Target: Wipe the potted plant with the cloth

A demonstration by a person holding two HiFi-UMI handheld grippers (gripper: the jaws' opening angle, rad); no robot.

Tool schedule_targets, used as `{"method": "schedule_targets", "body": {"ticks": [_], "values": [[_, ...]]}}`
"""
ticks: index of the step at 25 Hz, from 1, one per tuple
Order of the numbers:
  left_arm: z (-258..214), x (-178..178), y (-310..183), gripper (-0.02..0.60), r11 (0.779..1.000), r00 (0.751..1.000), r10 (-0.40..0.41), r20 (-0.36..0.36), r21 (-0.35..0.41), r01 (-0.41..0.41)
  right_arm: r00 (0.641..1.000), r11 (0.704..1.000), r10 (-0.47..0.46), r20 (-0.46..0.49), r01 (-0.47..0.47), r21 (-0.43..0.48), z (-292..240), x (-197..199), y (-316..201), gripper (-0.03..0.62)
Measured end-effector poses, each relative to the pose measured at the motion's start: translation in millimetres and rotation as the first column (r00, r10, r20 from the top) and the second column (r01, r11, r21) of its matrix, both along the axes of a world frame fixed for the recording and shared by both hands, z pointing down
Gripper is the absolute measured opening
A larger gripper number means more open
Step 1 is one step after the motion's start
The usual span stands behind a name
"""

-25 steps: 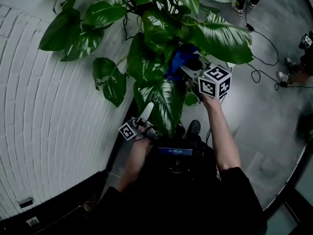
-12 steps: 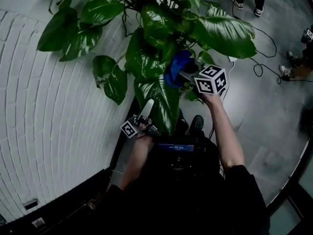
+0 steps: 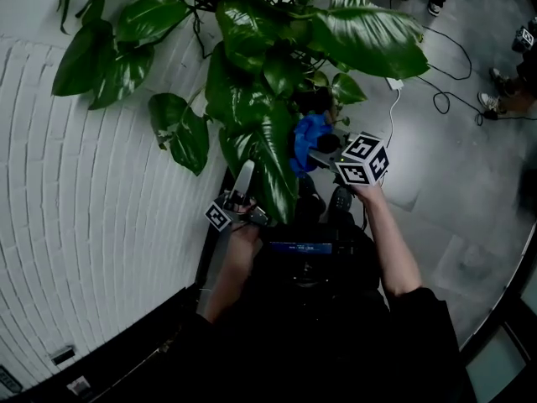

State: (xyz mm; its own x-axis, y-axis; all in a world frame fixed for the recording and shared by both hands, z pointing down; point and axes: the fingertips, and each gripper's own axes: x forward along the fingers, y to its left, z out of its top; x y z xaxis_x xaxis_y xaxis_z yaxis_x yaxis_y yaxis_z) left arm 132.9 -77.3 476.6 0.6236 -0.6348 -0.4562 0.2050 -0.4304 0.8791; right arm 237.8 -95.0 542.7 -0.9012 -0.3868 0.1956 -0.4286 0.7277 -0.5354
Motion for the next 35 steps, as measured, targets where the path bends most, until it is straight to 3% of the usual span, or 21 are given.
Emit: {"method": "schedule_targets", "body": {"ticks": [13,19,23,26,29,31,33,35], "values": [[-0.8,8.6,3.0,0.021,0.998,0.998,-0.052,-0.036,-0.019,0.052,0.985,0.985,-0.17,0.032,0.168,0.047,-0.7,-22.7,85.4,0.107],[-3.5,11.2,1.3,0.021,0.996,0.992,-0.085,-0.091,-0.033,0.082,0.967,0.967,-0.251,-0.042,0.252,0.036,22.0,-32.3,119.1,0.107],[-3.8,15.4,1.8,0.021,0.995,0.993,-0.092,-0.07,-0.034,0.09,0.954,0.958,-0.285,-0.091,0.287,0.012,40.6,-29.5,138.6,0.107],[1.5,20.5,4.8,0.021,0.996,0.996,-0.083,0.033,-0.035,0.084,0.967,0.97,-0.244,-0.077,0.244,-0.009,45.9,-11.9,140.4,0.107],[10.9,22.4,11.2,0.025,0.997,0.979,-0.06,0.193,-0.034,0.067,0.992,0.992,-0.116,-0.056,0.114,-0.051,51.3,30.2,133.4,0.107],[17.3,16.8,15.1,0.081,0.998,0.958,-0.05,0.284,-0.032,0.062,0.998,0.997,-0.017,-0.063,0.012,-0.076,54.6,67.5,123.2,0.107],[21.7,6.1,18.9,0.191,0.997,0.928,-0.057,0.368,-0.025,0.071,0.994,0.993,0.079,-0.081,-0.085,-0.081,52.3,105.6,107.9,0.107],[22.6,-7.5,24.4,0.239,0.996,0.897,-0.075,0.436,-0.012,0.089,0.98,0.982,0.171,-0.098,-0.178,-0.063,41.6,140.1,93.0,0.107]]}}
